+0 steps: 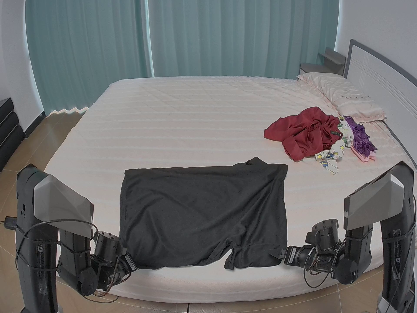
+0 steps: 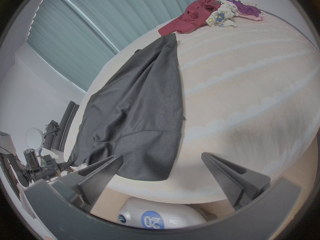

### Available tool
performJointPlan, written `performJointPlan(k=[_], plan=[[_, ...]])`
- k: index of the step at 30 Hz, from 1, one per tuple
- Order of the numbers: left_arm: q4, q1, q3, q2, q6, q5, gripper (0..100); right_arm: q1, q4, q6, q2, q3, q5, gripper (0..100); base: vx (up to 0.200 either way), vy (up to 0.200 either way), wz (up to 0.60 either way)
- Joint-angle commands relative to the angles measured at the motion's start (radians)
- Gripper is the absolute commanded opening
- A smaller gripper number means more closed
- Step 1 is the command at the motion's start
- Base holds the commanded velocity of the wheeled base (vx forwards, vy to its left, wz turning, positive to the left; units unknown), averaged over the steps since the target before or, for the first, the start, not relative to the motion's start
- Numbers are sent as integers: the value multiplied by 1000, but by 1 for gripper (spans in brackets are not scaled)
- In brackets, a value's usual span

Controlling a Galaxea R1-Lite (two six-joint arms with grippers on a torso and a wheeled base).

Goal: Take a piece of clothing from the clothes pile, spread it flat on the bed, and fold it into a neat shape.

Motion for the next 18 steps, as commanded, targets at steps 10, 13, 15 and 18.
performJointPlan(k=[10,13,15,18], plan=[[1,46,52,-83,0,-16,0,47,121,-21,93,-214,-77,100,0,0,0],[0,46,58,-85,0,-27,0,50,196,-23,87,-284,-79,0,0,0,0],[0,46,61,-85,0,-36,0,50,208,-23,74,-277,-79,0,0,0,0],[0,46,68,-89,1,-48,0,31,202,-20,15,-208,-65,0,0,0,0]])
